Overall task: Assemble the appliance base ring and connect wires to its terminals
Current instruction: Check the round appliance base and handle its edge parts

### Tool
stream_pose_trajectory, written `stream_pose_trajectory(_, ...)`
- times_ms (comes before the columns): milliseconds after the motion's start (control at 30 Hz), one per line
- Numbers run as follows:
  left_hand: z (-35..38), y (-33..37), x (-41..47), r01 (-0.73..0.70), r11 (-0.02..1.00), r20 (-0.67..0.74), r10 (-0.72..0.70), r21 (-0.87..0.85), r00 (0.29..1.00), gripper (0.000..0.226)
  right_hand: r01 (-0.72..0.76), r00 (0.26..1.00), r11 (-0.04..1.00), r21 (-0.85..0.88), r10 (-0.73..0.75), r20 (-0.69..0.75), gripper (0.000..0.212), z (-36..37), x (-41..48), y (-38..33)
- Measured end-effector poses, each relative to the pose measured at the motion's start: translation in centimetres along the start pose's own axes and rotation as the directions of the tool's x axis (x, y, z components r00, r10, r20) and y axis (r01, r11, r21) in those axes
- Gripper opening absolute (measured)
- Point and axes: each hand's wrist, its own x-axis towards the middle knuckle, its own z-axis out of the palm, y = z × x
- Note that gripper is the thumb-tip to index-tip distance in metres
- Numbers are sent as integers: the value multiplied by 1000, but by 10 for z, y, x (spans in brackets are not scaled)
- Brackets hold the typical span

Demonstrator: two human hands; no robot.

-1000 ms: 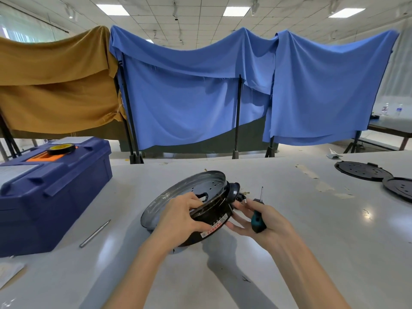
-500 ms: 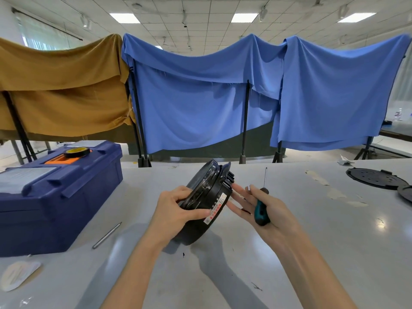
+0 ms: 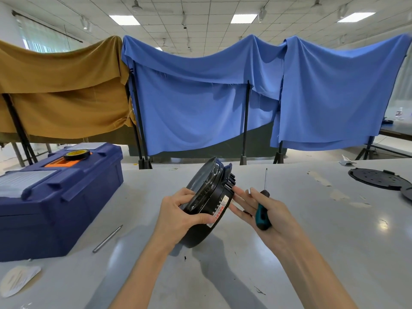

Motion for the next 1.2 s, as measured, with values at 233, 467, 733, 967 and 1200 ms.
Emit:
stream_pose_trajectory(233, 0, 0, -2, 15, 1000, -38, -15, -1, 999, 33, -1, 999, 1000, 28, 1, 32, 16, 4, -2, -2)
stream_pose_trajectory(467, -12, 12, 5, 170, 955, -57, -189, -243, 980, 37, 55, 984, 996, 74, -67, 163, 12, 23, -4, -9)
stream_pose_trajectory(733, -25, 17, 5, 233, 845, -52, -293, -481, 955, 36, 150, 964, 988, 29, -153, 216, 12, 44, 1, -3)
stream_pose_trajectory(967, -25, 17, 6, 251, 848, -36, -302, -467, 953, 39, 202, 970, 979, 35, -204, 129, 11, 43, 2, 4)
stream_pose_trajectory(1200, -23, 17, 6, 263, 858, -5, -295, -442, 955, 41, 204, 976, 977, -65, -198, 86, 12, 40, 1, 14)
